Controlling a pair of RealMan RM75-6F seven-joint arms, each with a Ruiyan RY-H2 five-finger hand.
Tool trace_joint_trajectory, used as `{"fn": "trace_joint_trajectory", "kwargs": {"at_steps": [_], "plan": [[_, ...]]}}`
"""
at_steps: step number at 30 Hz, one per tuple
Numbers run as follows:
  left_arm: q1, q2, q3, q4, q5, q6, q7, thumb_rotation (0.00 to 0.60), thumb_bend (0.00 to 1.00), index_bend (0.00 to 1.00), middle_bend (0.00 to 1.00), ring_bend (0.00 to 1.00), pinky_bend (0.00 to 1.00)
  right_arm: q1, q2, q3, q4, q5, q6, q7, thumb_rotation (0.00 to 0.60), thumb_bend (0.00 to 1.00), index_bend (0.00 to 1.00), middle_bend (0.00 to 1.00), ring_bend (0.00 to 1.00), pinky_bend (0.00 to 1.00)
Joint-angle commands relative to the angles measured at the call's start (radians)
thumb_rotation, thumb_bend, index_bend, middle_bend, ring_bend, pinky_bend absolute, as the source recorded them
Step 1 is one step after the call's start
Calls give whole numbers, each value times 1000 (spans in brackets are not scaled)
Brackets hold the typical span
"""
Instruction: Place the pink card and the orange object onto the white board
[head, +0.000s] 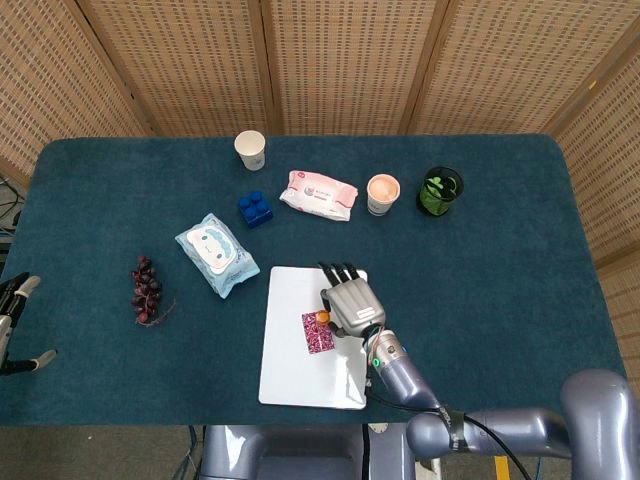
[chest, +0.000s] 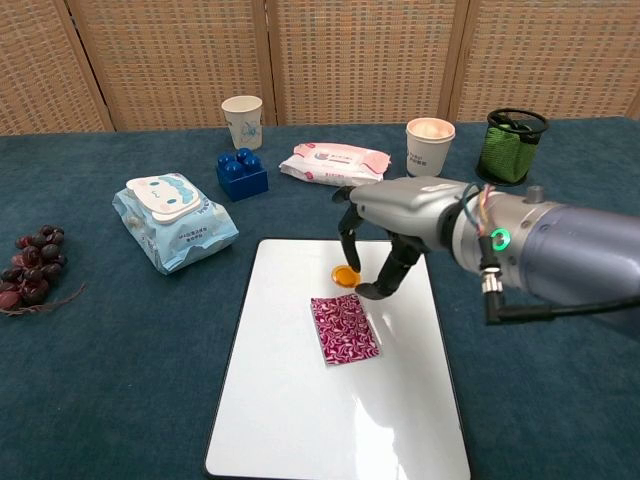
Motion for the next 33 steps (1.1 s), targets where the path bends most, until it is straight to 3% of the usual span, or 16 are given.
{"fn": "trace_joint_trajectory", "kwargs": {"at_steps": [1,10,20,23,26,33], "plan": [[-2,1,1,2,2,-3,-5,600,0,0,0,0,0,26,-56,-8,36,32,26,-40,600,386,530,0,0,55],[-4,7,3,8,8,-8,-29,600,0,0,0,0,0,55,-151,-3,133,83,46,-82,600,388,530,0,0,55],[-7,3,4,11,5,-14,-26,600,0,0,0,0,0,40,-142,-23,149,80,39,-74,600,381,522,0,0,55],[-8,1,4,9,1,-16,-19,600,0,0,0,0,0,38,-141,-29,150,75,34,-71,600,355,406,0,0,55],[-8,0,2,8,-3,-16,-13,600,0,0,0,0,0,37,-134,-30,146,81,22,-70,600,337,215,0,0,55],[-10,0,1,9,-8,-21,-12,600,0,0,0,0,0,33,-112,-22,127,93,23,-68,600,337,159,0,0,55]]}}
